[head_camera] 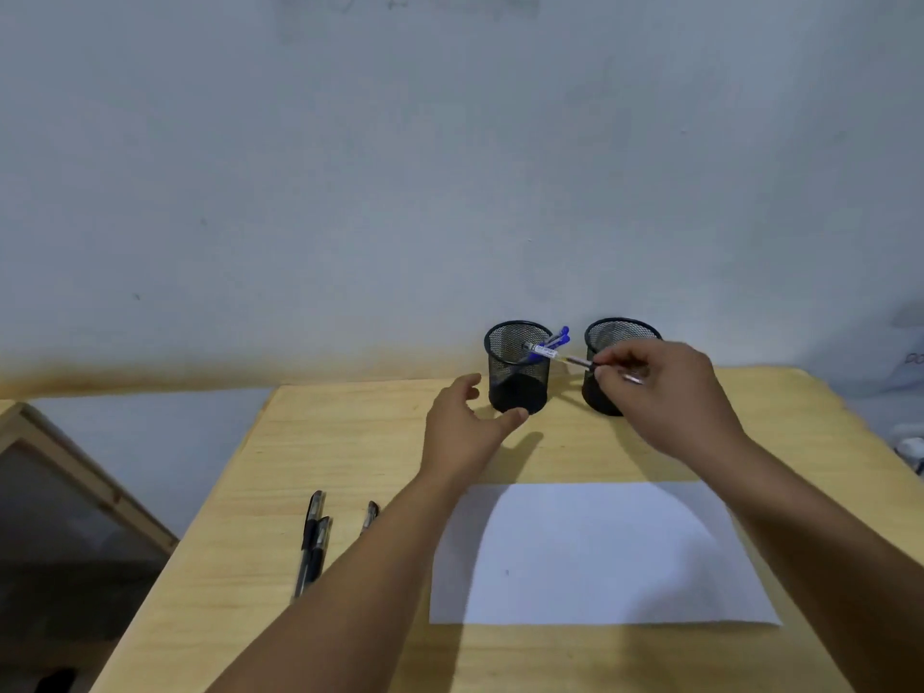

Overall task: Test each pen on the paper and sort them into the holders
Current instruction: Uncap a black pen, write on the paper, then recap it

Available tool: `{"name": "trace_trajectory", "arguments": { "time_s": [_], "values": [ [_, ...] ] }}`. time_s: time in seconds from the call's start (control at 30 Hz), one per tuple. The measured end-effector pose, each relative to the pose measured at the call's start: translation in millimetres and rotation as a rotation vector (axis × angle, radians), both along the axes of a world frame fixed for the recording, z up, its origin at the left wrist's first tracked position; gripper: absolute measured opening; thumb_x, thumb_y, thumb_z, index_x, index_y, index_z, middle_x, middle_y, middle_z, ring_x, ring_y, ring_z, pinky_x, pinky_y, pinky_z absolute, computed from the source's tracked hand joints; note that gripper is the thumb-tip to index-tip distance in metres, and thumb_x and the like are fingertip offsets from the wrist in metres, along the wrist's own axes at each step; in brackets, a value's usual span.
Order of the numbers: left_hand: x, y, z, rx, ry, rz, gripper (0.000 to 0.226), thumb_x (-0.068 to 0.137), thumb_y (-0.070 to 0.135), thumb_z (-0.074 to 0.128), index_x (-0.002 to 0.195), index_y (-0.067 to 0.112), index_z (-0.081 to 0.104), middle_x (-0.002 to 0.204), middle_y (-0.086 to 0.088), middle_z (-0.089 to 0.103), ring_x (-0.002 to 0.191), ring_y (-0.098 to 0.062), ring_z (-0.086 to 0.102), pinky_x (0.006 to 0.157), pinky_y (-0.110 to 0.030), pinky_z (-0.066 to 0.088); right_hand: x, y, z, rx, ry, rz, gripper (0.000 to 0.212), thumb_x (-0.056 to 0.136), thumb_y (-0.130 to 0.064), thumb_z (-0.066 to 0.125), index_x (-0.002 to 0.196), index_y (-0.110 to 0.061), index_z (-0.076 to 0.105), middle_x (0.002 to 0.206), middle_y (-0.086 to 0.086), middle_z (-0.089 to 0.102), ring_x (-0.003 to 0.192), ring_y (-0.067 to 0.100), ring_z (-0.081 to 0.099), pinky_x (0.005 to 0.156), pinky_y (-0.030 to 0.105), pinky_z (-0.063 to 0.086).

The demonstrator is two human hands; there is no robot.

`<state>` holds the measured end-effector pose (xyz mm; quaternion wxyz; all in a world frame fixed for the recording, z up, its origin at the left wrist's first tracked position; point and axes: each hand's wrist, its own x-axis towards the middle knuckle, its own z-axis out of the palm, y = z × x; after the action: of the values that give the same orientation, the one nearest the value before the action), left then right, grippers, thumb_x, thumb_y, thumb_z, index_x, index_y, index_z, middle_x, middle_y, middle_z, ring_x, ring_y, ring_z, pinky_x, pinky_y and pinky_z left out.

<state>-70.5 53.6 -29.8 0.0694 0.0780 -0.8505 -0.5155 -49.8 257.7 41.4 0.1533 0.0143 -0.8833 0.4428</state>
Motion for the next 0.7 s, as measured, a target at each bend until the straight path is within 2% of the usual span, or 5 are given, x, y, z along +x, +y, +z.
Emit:
{"name": "trace_trajectory", "arguments": {
  "time_s": [0.07, 0.13, 0.27, 0.4, 0.7],
  "values": [
    [-19.2, 8.2, -3.8, -0.03, -0.016, 0.009, 0.093, 0.065, 0.048, 0.085, 0.143, 0.023, 0.041, 0.135, 0.002, 0.051, 0.119, -0.018, 0.051, 0.1, -0.038, 0.045, -19.0, -1.8, 8.5, 0.122, 0.028, 0.022, 0.013, 0.088, -0.014, 0.066, 0.092, -0.017, 0.078, 0.084, -0.007, 0.069, 0.073, 0.001, 0.059, 0.064, -0.003, 0.037],
    [-33.4, 14.6, -7.2, -0.042, -0.027, 0.019, 0.102, 0.062, 0.048, 0.085, 0.147, 0.02, 0.036, 0.141, -0.001, 0.046, 0.127, -0.02, 0.046, 0.104, -0.039, 0.042, -34.4, -6.5, 12.3, 0.209, 0.054, 0.045, 0.013, 0.088, -0.015, 0.066, 0.094, -0.018, 0.077, 0.089, -0.003, 0.071, 0.08, 0.01, 0.061, 0.071, 0.011, 0.043],
    [-51.3, 20.7, -13.7, -0.078, 0.002, 0.046, 0.09, 0.063, 0.047, 0.085, 0.139, 0.019, 0.045, 0.135, 0.0, 0.053, 0.121, -0.02, 0.052, 0.101, -0.039, 0.045, -54.0, -18.2, 10.6, 0.235, 0.064, 0.086, 0.011, 0.081, -0.016, 0.074, 0.091, -0.019, 0.07, 0.084, -0.001, 0.071, 0.082, 0.018, 0.065, 0.075, 0.033, 0.053],
    [-54.3, 22.0, -19.7, -0.029, 0.043, 0.056, 0.064, 0.067, 0.039, 0.083, 0.123, 0.024, 0.057, 0.117, 0.008, 0.065, 0.1, -0.016, 0.064, 0.088, -0.034, 0.052, -67.4, -28.5, 2.1, 0.266, 0.058, 0.117, 0.012, 0.077, -0.017, 0.079, 0.087, -0.017, 0.073, 0.077, -0.003, 0.066, 0.077, 0.015, 0.059, 0.062, 0.021, 0.042],
    [-54.2, 20.0, -21.5, -0.038, 0.053, 0.051, 0.065, 0.066, 0.04, 0.083, 0.123, 0.024, 0.057, 0.116, 0.008, 0.065, 0.099, -0.017, 0.064, 0.085, -0.032, 0.051, -84.6, -42.9, -4.4, 0.421, 0.008, 0.193, 0.017, 0.078, -0.023, 0.081, 0.093, -0.016, 0.078, 0.078, 0.002, 0.066, 0.077, 0.016, 0.057, 0.068, 0.023, 0.039]
  ]
}}
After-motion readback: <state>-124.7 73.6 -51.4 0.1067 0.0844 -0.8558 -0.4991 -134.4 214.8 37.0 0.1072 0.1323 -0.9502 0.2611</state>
